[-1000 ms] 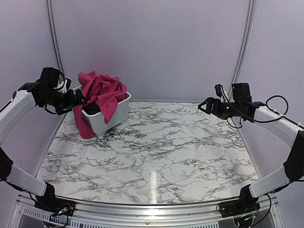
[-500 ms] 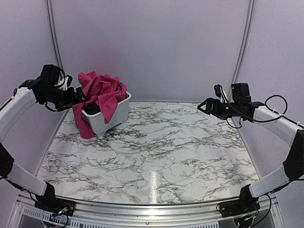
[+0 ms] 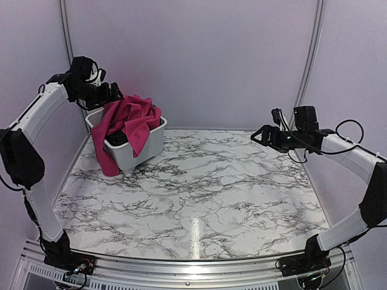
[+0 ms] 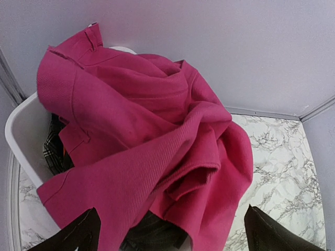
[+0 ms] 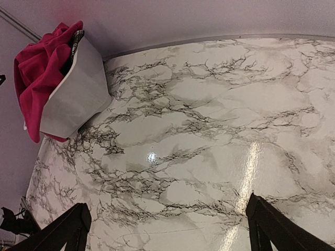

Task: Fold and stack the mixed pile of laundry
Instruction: Pick up the crumpled trousers and place them in the bin.

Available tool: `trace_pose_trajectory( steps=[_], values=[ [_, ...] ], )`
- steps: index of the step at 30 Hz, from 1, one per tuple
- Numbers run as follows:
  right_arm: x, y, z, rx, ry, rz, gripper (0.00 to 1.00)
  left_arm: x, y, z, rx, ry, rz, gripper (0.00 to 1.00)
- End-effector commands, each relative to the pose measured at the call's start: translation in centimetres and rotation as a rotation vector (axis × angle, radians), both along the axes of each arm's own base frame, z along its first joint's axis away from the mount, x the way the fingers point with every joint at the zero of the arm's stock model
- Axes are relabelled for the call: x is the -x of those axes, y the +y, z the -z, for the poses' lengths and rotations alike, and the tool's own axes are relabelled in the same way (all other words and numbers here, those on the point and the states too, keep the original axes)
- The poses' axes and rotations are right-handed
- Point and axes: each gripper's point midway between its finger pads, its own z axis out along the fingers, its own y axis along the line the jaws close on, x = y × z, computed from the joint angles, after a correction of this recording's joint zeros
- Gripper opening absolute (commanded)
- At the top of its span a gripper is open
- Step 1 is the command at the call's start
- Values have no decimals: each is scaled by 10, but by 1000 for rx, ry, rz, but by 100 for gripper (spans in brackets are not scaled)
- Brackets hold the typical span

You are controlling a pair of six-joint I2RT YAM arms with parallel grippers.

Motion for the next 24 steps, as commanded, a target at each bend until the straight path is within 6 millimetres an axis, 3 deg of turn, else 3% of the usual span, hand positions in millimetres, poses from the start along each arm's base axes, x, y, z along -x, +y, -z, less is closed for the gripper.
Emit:
trace_pose_trajectory(
  steps=[1, 5, 10, 11, 13, 16, 18, 19, 24],
  values=[
    [-6, -3, -16, -21, -38, -5, 100, -28, -21, 15, -46, 11, 33, 99],
    [-9, -3, -14, -29, -29, -6, 100, -57, -27, 46, -126, 36, -7, 99],
    [-10, -6, -14, -28, -25, 9, 100, -74, -27, 101, -276, 108, -48, 99],
    [-10, -6, -14, -29, -24, 10, 100, -75, -29, 107, -283, 118, -46, 97],
    [-10, -6, -16, -35, -26, 9, 100, -79, -29, 108, -280, 118, -56, 82],
    [-11, -8, -19, -37, -34, 17, 100, -82, -30, 83, -253, 63, -73, 45],
    [-12, -7, -22, -41, -40, 17, 100, -82, -29, 52, -234, 1, -86, 14],
    [-12, -7, -24, -43, -42, 16, 100, -81, -27, 35, -225, -34, -100, 3],
    [-8, -5, -32, -63, -58, 9, 100, -58, -35, -68, -82, -236, -93, 0]
  ],
)
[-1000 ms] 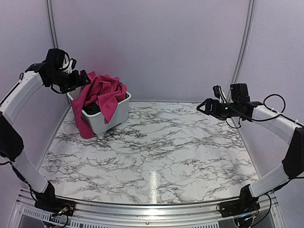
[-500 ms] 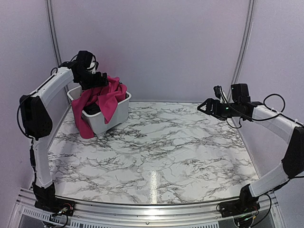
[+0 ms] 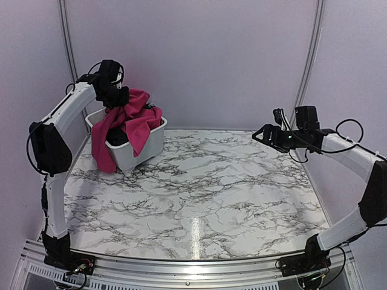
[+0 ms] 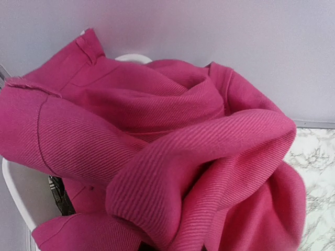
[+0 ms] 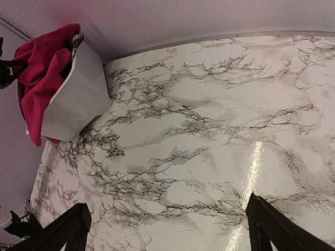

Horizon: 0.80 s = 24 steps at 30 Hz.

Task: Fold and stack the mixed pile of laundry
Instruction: Pick up the crumpled trousers and place them in the bin, then place the crumpled trousers at the center of the board.

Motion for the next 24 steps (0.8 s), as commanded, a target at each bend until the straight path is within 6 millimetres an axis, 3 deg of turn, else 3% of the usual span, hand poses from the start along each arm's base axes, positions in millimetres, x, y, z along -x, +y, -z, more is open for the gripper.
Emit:
trace_pose_trajectory(
  steps=[1, 7, 13, 15, 18, 21, 24],
  values=[
    [-3, 2, -35, -45, -78, -10, 100, 34, -15, -145, 165, -298, 58, 0],
    [4, 6, -46, -81, -116, -29, 100, 115, -65, -281, 364, -597, 292, 0],
    [6, 8, -54, -103, -136, -42, 100, 228, -145, -375, 619, -793, 611, 0],
    [6, 9, -57, -113, -144, -45, 100, 268, -175, -395, 708, -825, 715, 0],
    [8, 10, -59, -127, -148, -47, 100, 311, -212, -411, 809, -841, 833, 0],
    [11, 10, -57, -137, -144, -43, 100, 338, -248, -409, 878, -819, 926, 0],
    [14, 9, -55, -139, -146, -36, 100, 354, -281, -396, 910, -773, 993, 0]
  ],
)
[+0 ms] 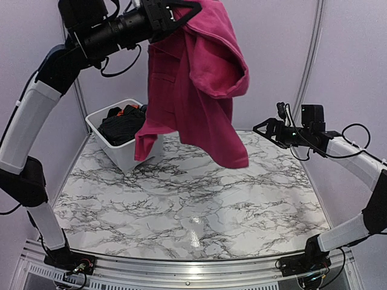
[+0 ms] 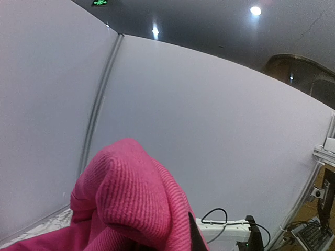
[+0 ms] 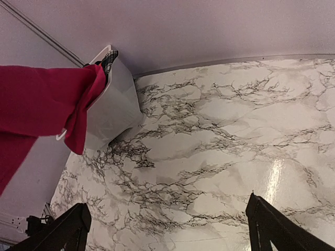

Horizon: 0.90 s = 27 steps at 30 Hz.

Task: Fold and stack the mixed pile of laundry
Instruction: Place the crumpled trousers at the center of the board.

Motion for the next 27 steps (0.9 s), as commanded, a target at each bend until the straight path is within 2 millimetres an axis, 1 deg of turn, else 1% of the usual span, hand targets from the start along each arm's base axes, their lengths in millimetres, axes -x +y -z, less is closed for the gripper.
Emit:
trace_pose_trajectory(
  steps=[1, 3, 4, 5, 6, 7, 9, 11, 12, 13, 14, 15, 16, 17, 18, 19, 20, 21, 22, 23, 24, 25, 26, 27],
  values=[
    [5, -3, -16, -27, -51, 12, 100, 20, -32, -14, 100, -57, 99, 0],
    [7, -5, -13, -24, -45, 18, 100, 17, -43, -1, 74, -33, 105, 0],
    [7, -5, -12, -23, -43, 19, 100, 12, -45, 6, 61, -17, 88, 0],
    [7, -6, -12, -21, -41, 24, 100, 6, -47, 19, 32, 2, 62, 0],
    [7, -6, -11, -18, -39, 23, 100, -1, -43, 28, 9, 11, 24, 0],
    [8, -6, -11, -15, -38, 26, 100, -10, -35, 37, -9, 30, -22, 0],
    [9, -7, -11, -8, -39, 28, 100, -35, -11, 56, -31, 94, -88, 0],
    [10, -7, -9, 0, -38, 24, 100, -57, 16, 82, -67, 167, -153, 0],
    [10, -7, -8, 3, -36, 21, 100, -62, 25, 99, -126, 177, -183, 0],
    [11, -6, -6, 5, -33, 14, 100, -65, 31, 123, -216, 183, -214, 3],
    [11, -6, -4, 10, -29, 9, 100, -69, 39, 150, -322, 192, -269, 6],
    [12, -6, -2, 15, -25, 1, 100, -74, 50, 186, -460, 227, -330, 9],
    [13, -4, 2, 17, -15, -7, 100, -82, 63, 216, -578, 251, -410, 9],
    [14, -3, 4, 16, -7, -16, 100, -89, 75, 241, -680, 275, -480, 8],
    [16, -3, 8, 15, 2, -21, 100, -91, 77, 265, -764, 286, -500, 6],
    [17, -2, 12, 13, 11, -27, 100, -88, 69, 281, -819, 282, -478, 4],
    [18, -2, 16, 13, 19, -29, 100, -78, 48, 294, -860, 265, -420, 3],
    [19, -2, 19, 13, 26, -30, 100, -63, 21, 307, -906, 233, -344, 3],
    [19, -1, 22, 13, 35, -34, 100, -46, -4, 320, -964, 192, -280, 6],
    [19, -1, 25, 19, 47, -38, 100, -30, -26, 331, -1018, 146, -241, 13],
    [19, -1, 27, 30, 55, -37, 100, -18, -41, 341, -1062, 120, -211, 25],
    [19, -3, 27, 38, 63, -36, 100, -6, -52, 350, -1084, 114, -183, 44],
    [20, -4, 28, 48, 68, -36, 100, -4, -53, 356, -1086, 136, -176, 61],
    [20, -4, 27, 61, 66, -38, 100, -5, -51, 358, -1076, 155, -184, 78]
  ],
)
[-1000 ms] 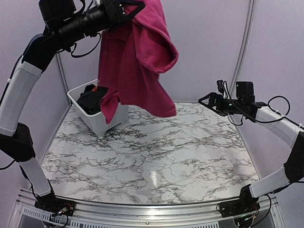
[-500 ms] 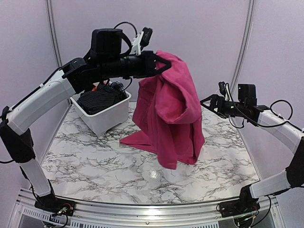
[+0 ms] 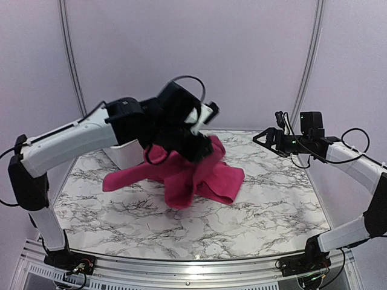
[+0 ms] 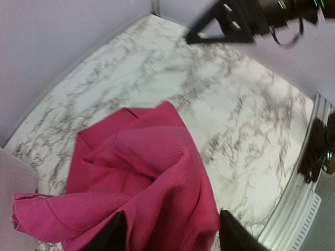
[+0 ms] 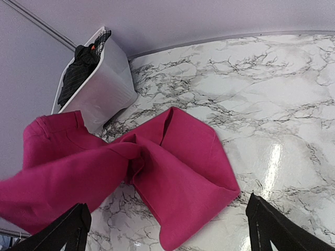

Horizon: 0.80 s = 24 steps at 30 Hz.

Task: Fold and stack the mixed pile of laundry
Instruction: Place the crumpled trousers at the center of the board, then flatten out the crumpled trousers at the center of the board.

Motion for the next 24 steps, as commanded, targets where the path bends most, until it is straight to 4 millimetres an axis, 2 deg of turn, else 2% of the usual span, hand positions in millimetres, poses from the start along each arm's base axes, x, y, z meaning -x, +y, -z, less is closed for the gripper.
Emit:
trace_pose_trajectory(
  steps=[1, 2, 4, 5, 6, 8, 9, 10, 11, 15, 19, 21, 24],
  values=[
    [4, -4, 0, 47, 11, -15, 100, 24, -10, 21, -80, -6, 52, 92],
    [6, -6, 1, 60, 14, -15, 100, 19, -2, 19, -61, -9, 25, 98],
    [12, -7, 6, 73, 32, -15, 100, 6, 20, 18, -16, 4, -31, 99],
    [16, -7, 9, 71, 42, -22, 97, -2, 31, 17, 17, 18, -64, 99],
    [20, -6, 13, 68, 54, -31, 96, -12, 47, 22, 33, 43, -107, 99],
    [28, 0, 20, 69, 72, -53, 96, -30, 78, 36, 49, 87, -200, 99],
    [32, 3, 24, 75, 79, -66, 95, -36, 94, 54, 28, 115, -246, 99],
    [35, 7, 28, 84, 86, -79, 95, -41, 103, 61, 29, 129, -274, 99],
    [38, 12, 32, 94, 96, -94, 95, -44, 112, 78, 5, 158, -295, 99],
    [47, 28, 52, 114, 150, -132, 95, -51, 122, 124, -82, 217, -331, 99],
    [60, 51, 67, 110, 199, -204, 93, -59, 118, 155, -139, 251, -341, 99],
    [69, 62, 69, 115, 198, -244, 92, -59, 109, 164, -144, 261, -295, 99],
    [81, 72, 75, 110, 213, -272, 92, -46, 81, 166, -129, 259, -139, 99]
  ],
)
